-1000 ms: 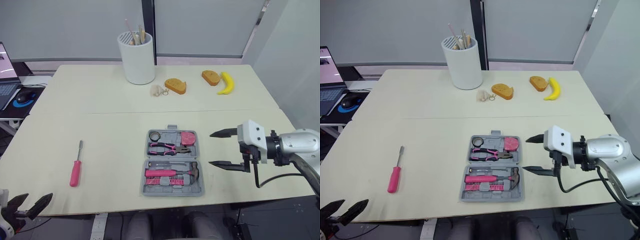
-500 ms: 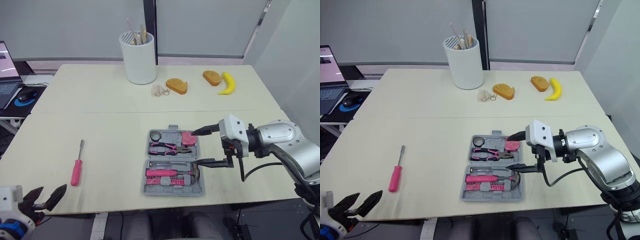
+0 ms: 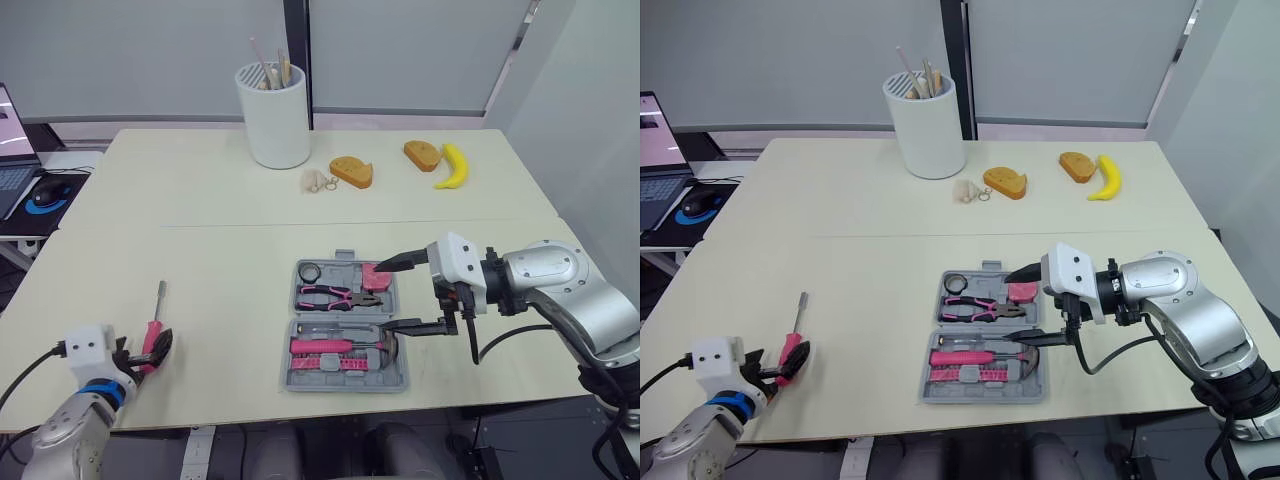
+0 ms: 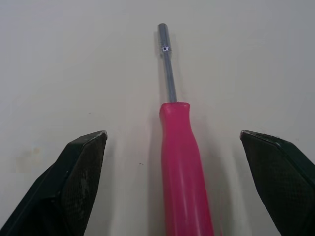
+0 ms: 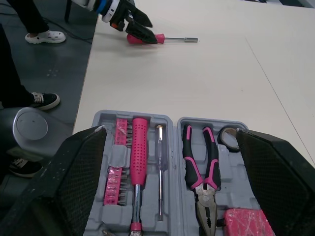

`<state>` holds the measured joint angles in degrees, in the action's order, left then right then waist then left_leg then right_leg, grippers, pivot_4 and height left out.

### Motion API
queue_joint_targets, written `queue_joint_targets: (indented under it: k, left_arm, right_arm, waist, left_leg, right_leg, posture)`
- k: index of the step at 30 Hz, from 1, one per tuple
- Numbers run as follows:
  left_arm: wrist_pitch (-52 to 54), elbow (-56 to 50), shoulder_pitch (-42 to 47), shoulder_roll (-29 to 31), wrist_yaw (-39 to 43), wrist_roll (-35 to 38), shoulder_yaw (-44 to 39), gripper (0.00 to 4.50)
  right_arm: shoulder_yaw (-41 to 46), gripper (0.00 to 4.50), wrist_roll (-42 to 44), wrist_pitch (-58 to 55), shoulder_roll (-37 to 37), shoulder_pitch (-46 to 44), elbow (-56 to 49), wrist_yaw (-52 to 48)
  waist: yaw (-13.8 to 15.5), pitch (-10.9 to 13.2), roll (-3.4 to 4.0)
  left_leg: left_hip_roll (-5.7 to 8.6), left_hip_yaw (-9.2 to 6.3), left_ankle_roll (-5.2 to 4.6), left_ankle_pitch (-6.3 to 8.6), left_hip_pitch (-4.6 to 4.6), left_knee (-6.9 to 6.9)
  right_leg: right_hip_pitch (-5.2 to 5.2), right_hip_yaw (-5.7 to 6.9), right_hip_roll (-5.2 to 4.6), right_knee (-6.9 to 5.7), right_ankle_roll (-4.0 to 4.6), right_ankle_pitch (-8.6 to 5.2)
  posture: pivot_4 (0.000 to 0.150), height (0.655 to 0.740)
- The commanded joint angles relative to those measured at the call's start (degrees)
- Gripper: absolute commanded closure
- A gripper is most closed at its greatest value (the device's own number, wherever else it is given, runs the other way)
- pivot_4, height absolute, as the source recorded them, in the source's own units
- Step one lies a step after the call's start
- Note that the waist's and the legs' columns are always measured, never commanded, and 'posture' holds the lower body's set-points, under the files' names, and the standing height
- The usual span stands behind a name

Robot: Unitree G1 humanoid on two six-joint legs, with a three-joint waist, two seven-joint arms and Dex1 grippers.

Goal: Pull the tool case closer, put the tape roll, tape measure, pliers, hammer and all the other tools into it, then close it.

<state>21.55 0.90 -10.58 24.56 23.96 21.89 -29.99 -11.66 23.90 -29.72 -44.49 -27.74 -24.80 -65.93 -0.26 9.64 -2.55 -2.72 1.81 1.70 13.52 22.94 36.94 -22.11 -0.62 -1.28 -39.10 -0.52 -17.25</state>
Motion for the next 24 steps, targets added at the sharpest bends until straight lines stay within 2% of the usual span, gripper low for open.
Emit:
queue_joint_targets:
  k: [1,11,15,24]
  left_arm:
    - [-2.4,1.6,1.6,0.7,-0.4,-1.6,1.2,0.00]
    - [-4.2,6.2,3.8,-0.4,-3.4,-4.1,3.3,0.00]
    - [-3.4,6.3,3.9,-1.1,-3.1,-3.7,4.3,0.88]
    - [-4.0,6.0,3.3,-1.7,-3.5,-4.1,4.2,3.71]
  right_arm:
    - [0.5,0.08,0.4,0.2,0.0,-0.6,-1.8,0.2]
    - [0.3,0.08,0.3,0.2,0.0,-0.5,-2.0,0.3]
    - [0.5,0.00,0.4,-0.1,0.0,-0.5,-2.5,0.7]
    - [0.3,0.00,0.2,0.2,0.2,-0.1,-3.1,1.7]
  waist:
    - [0.0,0.0,0.01]
    - [0.0,0.0,0.02]
    - [0.0,0.0,0.06]
    - [0.1,0.0,0.07]
  left_leg:
    - [0.00,0.00,0.00,0.00,-0.01,0.00]
    - [-0.01,-0.03,0.00,0.00,-0.01,-0.01]
    - [0.00,-0.02,0.00,0.00,-0.02,0.00]
    - [0.03,-0.02,0.00,0.00,-0.02,0.00]
  right_leg:
    - [0.00,-0.01,0.00,0.00,0.00,0.00]
    - [0.01,0.03,-0.01,-0.02,0.01,0.02]
    - [0.02,0.02,-0.01,-0.02,0.02,0.03]
    - [0.04,0.00,-0.04,-0.01,-0.03,0.06]
  posture:
    - [0.150,0.7303]
    - [0.150,0.7303]
    - [0.150,0.7303]
    - [0.150,0.7303]
